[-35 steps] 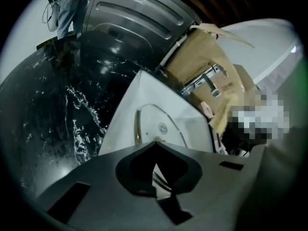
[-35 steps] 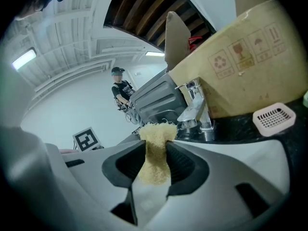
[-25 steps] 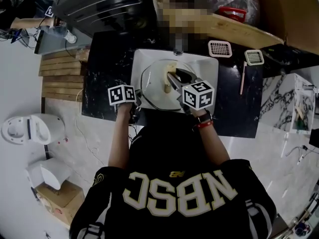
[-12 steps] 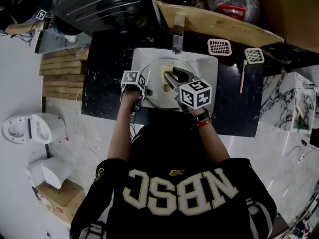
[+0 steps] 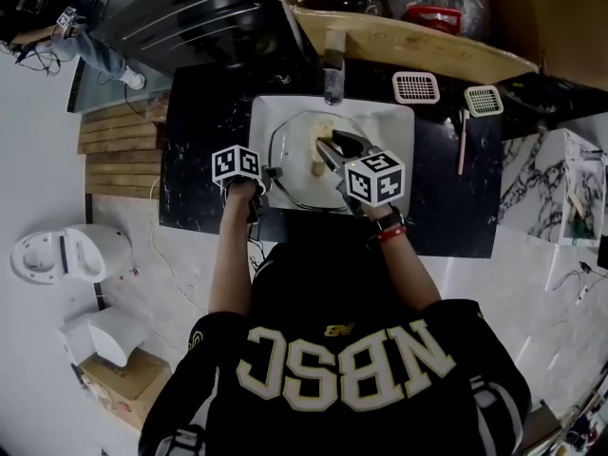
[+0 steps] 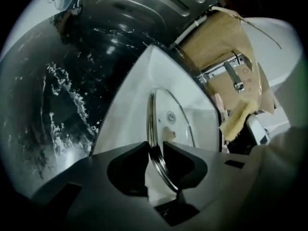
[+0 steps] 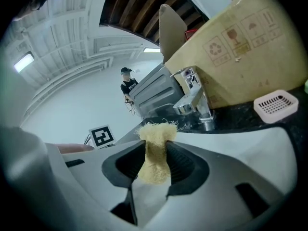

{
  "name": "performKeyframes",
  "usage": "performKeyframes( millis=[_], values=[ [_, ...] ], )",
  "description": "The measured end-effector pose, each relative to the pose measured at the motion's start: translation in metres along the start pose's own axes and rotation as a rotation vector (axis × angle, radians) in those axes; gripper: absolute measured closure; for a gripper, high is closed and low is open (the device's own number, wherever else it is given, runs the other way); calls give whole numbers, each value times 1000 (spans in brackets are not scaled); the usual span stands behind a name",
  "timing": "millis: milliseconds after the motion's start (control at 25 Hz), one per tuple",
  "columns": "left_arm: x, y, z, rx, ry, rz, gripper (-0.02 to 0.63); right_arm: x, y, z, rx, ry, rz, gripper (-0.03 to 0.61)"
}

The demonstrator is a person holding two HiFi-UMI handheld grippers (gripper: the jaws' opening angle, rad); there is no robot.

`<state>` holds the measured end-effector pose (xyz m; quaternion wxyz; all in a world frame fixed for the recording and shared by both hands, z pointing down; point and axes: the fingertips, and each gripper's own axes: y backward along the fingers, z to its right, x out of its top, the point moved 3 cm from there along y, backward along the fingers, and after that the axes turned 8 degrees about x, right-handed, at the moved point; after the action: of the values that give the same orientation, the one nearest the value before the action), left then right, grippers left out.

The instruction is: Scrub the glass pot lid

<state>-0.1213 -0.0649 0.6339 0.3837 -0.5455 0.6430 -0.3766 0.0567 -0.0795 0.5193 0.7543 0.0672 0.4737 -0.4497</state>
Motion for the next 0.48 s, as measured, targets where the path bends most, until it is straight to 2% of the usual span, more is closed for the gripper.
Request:
performKeyframes(
  millis=[240, 360, 480],
  values=[
    [-3, 14, 6, -155, 172, 67, 522, -13, -11, 8, 13, -27, -40, 440],
    [-2, 17, 8, -157, 167, 125, 525, -20, -29, 11, 46, 3, -99, 440],
    [-6, 18, 9, -140, 152, 138, 524, -30, -54, 8, 104, 80, -171, 446]
  ],
)
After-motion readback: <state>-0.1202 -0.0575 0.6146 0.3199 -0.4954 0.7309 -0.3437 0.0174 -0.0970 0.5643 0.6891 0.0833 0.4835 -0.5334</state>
